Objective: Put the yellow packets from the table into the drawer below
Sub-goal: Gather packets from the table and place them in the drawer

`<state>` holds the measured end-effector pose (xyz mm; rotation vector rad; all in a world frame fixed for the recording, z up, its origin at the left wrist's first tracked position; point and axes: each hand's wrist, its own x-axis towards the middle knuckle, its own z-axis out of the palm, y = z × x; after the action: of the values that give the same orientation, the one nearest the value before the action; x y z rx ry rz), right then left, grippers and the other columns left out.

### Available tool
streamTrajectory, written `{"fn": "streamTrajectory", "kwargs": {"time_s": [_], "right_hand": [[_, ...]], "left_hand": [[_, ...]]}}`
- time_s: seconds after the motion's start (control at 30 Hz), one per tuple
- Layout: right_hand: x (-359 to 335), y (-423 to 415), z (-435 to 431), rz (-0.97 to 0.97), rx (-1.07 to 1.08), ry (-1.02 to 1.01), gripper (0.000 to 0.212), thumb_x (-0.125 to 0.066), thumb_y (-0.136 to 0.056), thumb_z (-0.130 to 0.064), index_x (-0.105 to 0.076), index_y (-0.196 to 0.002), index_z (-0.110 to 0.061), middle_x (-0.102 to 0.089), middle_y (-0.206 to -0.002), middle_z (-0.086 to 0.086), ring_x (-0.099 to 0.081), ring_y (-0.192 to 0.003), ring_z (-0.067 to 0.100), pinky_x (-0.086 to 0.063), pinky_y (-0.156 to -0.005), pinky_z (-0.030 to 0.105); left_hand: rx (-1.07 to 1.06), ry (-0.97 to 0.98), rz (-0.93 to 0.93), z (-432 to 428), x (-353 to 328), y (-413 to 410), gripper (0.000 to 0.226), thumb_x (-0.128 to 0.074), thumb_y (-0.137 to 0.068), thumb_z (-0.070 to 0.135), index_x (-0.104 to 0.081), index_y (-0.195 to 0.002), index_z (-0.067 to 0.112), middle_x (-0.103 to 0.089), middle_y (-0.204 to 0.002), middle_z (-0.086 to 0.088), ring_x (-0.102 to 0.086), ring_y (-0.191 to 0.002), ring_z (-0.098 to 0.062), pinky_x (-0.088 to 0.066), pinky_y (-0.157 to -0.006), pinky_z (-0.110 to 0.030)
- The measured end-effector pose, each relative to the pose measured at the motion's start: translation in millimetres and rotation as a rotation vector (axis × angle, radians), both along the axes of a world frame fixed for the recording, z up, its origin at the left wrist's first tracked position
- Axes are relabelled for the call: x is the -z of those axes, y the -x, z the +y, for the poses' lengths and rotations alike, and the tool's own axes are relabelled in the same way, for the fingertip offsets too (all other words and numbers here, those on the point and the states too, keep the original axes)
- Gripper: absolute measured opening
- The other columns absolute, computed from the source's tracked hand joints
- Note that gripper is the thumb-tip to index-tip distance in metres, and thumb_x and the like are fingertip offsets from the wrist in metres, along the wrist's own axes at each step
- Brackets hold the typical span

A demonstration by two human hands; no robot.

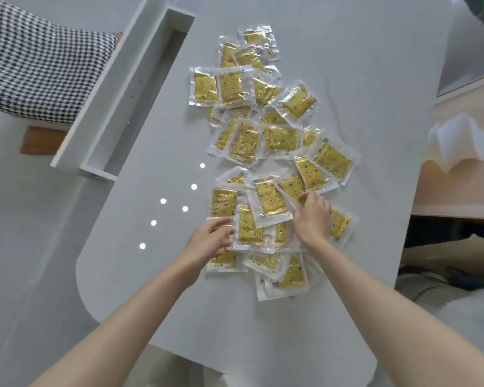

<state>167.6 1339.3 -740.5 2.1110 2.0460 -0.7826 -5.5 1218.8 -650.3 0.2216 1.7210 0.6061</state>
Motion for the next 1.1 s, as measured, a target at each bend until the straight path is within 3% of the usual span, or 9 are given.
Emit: {"fn": "streamTrajectory", "kwargs": {"time_s": [0.1,0.27,0.37,0.5,0.63,0.77,0.93,1.03,1.1], "right_hand": [[0.1,3.8,-3.6,0.073,-0.003,-0.067,0.009,-0.055,-0.095,-0.021,-0.060,-0.097,-0.014,-0.064,-0.103,0.004,-0.055,-0.107,0.025,-0.044,-0.095,0.044],[-17.7,20.6,-18.8,0.268,-0.083,-0.214,0.016,-0.057,-0.093,-0.019,-0.067,-0.101,-0.010,-0.065,-0.090,-0.001,-0.061,-0.086,0.019,-0.050,-0.082,0.035],[-22.1,31.7,-26.1,0.312,-0.182,-0.085,0.013,-0.060,-0.092,-0.021,-0.070,-0.097,-0.013,-0.068,-0.090,-0.002,-0.060,-0.080,0.011,-0.046,-0.070,0.022],[-21.9,39.4,-28.0,0.329,-0.199,0.066,0.021,-0.057,-0.094,-0.030,-0.072,-0.103,-0.018,-0.070,-0.089,-0.007,-0.062,-0.077,0.008,-0.051,-0.069,0.023],[-14.2,40.0,-12.8,0.265,-0.051,-0.121,0.022,-0.055,-0.094,-0.029,-0.060,-0.114,-0.019,-0.061,-0.100,-0.005,-0.057,-0.101,0.016,-0.047,-0.080,0.027],[-3.9,45.4,3.5,0.093,-0.025,0.067,0.072,-0.067,-0.079,-0.053,-0.042,-0.134,-0.015,-0.043,-0.136,0.005,-0.034,-0.129,0.025,-0.034,-0.105,0.038],[3.5,56.5,7.6,0.123,0.040,0.170,0.103,-0.081,-0.063,-0.055,-0.030,-0.141,-0.011,-0.035,-0.140,0.010,-0.035,-0.130,0.034,-0.038,-0.100,0.044],[5.3,54.3,11.7,0.167,0.069,0.200,0.100,-0.086,-0.061,-0.048,-0.033,-0.137,-0.011,-0.043,-0.136,0.012,-0.042,-0.127,0.033,-0.041,-0.100,0.043],[3.1,51.5,13.5,0.254,0.108,0.215,0.090,-0.087,-0.063,-0.039,-0.037,-0.132,-0.008,-0.051,-0.131,0.011,-0.049,-0.122,0.028,-0.043,-0.094,0.034]], "left_hand": [[-0.032,0.005,0.007,-8.7,18.5,-4.2,0.036,-0.046,-0.098,0.021,-0.051,-0.133,0.023,-0.059,-0.125,-0.001,-0.059,-0.105,-0.018,-0.047,-0.091,-0.032],[-0.074,0.005,0.050,-17.4,38.6,-15.9,0.042,-0.041,-0.097,0.012,-0.048,-0.137,0.022,-0.052,-0.136,-0.003,-0.051,-0.120,-0.019,-0.046,-0.094,-0.031],[-0.075,0.003,0.082,-16.6,46.2,-20.2,0.044,-0.042,-0.097,0.013,-0.044,-0.140,0.021,-0.048,-0.140,-0.002,-0.047,-0.127,-0.019,-0.042,-0.104,-0.036],[-0.072,-0.002,0.099,-12.5,53.8,-21.8,0.044,-0.046,-0.096,0.016,-0.045,-0.140,0.020,-0.051,-0.139,-0.001,-0.048,-0.125,-0.018,-0.043,-0.104,-0.036],[-0.055,-0.018,0.140,-5.0,63.2,-19.8,0.041,-0.047,-0.095,0.015,-0.050,-0.136,0.021,-0.054,-0.133,-0.001,-0.051,-0.119,-0.016,-0.044,-0.098,-0.032],[-0.074,-0.027,0.195,-0.3,76.0,-23.6,0.038,-0.060,-0.090,0.018,-0.056,-0.128,0.019,-0.059,-0.122,-0.002,-0.054,-0.103,-0.012,-0.046,-0.088,-0.027],[-0.013,0.013,0.451,3.1,88.4,-38.7,0.046,-0.080,-0.071,0.029,-0.054,-0.109,0.022,-0.055,-0.110,0.002,-0.052,-0.099,-0.015,-0.046,-0.083,-0.026],[0.035,0.033,0.604,5.9,88.4,-48.5,0.057,-0.083,-0.065,0.039,-0.047,-0.107,0.023,-0.054,-0.110,0.004,-0.051,-0.102,-0.018,-0.048,-0.087,-0.032],[0.072,0.051,0.647,7.9,87.9,-53.8,0.058,-0.081,-0.065,0.044,-0.047,-0.108,0.024,-0.051,-0.113,0.004,-0.051,-0.105,-0.019,-0.047,-0.090,-0.035]]}}
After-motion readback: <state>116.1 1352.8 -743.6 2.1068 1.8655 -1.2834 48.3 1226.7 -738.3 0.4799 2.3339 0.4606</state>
